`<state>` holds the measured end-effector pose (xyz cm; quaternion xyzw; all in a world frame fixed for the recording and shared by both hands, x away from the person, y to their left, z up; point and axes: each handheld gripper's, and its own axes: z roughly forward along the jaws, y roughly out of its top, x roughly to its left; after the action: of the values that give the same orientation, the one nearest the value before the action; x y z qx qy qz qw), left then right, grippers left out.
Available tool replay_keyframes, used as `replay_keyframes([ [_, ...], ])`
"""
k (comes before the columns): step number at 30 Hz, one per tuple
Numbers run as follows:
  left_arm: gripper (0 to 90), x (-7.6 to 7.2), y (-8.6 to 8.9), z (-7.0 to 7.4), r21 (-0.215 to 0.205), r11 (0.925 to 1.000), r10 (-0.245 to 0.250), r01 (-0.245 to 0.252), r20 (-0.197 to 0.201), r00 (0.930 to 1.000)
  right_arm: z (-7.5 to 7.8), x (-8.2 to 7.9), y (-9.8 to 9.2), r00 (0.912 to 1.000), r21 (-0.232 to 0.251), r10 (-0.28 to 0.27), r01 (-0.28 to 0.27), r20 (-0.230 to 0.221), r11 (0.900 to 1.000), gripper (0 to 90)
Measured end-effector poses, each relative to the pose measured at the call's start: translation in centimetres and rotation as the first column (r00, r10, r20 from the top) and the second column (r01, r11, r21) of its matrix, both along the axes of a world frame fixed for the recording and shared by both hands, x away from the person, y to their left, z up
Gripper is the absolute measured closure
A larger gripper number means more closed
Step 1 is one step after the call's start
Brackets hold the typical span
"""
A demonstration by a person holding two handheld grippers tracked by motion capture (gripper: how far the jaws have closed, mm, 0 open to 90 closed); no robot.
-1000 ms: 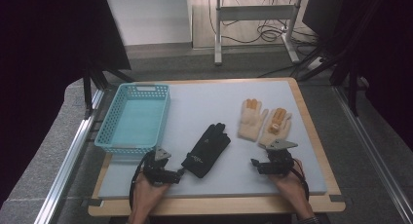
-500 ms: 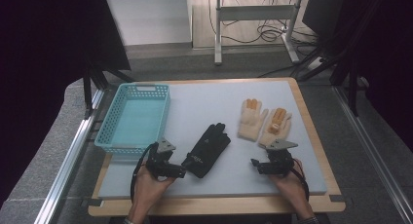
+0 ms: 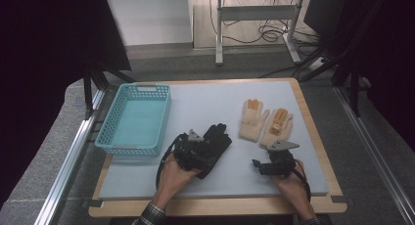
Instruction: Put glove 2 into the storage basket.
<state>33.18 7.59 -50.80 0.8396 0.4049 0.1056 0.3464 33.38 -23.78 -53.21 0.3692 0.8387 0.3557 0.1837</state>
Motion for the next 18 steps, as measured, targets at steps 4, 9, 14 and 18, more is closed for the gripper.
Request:
replay_keyframes([
  [4,0.0,0.9,-1.2,-0.9,0.059,0.9982,0.014,-0.014,0.002,0.9999,0.0,0.0,0.0,1.0,0.0,0.0,0.0,0.0,1.0,22.4],
  [9,0.0,2.1,-1.0,-2.0,0.067,0.9974,0.03,-0.027,-0.048,0.9984,0.0,0.0,0.0,1.0,0.0,0.0,0.0,0.0,1.0,22.4],
  [14,5.6,1.7,-1.9,-2.5,0.123,0.9924,-0.008,0.013,-0.043,0.9991,0.0,0.0,0.0,1.0,0.0,0.0,0.0,0.0,1.0,22.4],
  [18,28.1,1.6,-1.7,-1.6,0.131,0.9914,-0.004,0.01,-0.045,0.999,0.0,0.0,0.0,1.0,0.0,0.0,0.0,0.0,1.0,22.4],
])
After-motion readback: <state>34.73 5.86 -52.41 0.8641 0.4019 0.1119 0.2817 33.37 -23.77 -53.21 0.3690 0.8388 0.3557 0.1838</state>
